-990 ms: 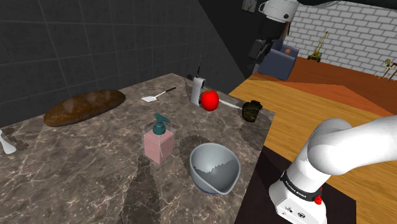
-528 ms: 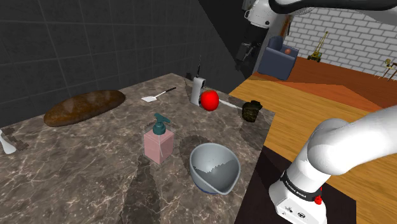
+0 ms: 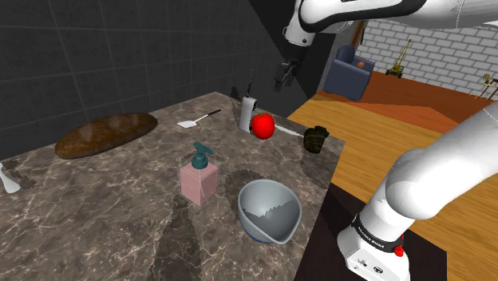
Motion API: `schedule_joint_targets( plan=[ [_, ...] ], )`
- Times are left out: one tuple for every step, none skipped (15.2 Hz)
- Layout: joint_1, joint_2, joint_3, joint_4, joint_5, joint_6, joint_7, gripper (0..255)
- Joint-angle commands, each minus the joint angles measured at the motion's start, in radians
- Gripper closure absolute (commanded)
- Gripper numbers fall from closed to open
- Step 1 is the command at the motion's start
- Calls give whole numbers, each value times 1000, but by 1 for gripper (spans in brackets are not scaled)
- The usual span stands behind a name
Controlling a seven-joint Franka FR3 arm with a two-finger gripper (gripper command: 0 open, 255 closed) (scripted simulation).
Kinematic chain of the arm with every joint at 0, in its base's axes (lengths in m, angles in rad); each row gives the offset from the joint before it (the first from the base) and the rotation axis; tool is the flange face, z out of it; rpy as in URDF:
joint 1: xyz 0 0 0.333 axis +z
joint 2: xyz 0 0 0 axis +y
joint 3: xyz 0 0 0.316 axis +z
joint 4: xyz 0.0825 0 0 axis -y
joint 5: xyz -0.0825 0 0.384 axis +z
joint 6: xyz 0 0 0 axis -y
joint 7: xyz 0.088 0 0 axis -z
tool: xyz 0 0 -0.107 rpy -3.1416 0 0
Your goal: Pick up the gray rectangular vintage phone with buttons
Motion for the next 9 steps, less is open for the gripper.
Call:
schedule_joint_targets(
  plan=[
    [2, 85, -9, 55, 7, 26, -19, 0],
    [1, 123, -14, 80, 12, 37, -29, 0],
    [1, 162, -18, 107, 16, 46, -39, 0],
    [0, 201, -22, 135, 21, 55, -50, 0],
    [-1, 240, -26, 164, 27, 62, -60, 0],
    [-2, 280, -29, 195, 33, 68, -71, 0],
    [-4, 320, -32, 228, 39, 73, -81, 0],
    [-6, 360, -34, 262, 46, 76, -91, 0],
    [-8, 401, -36, 297, 52, 78, -102, 0]
  ],
)
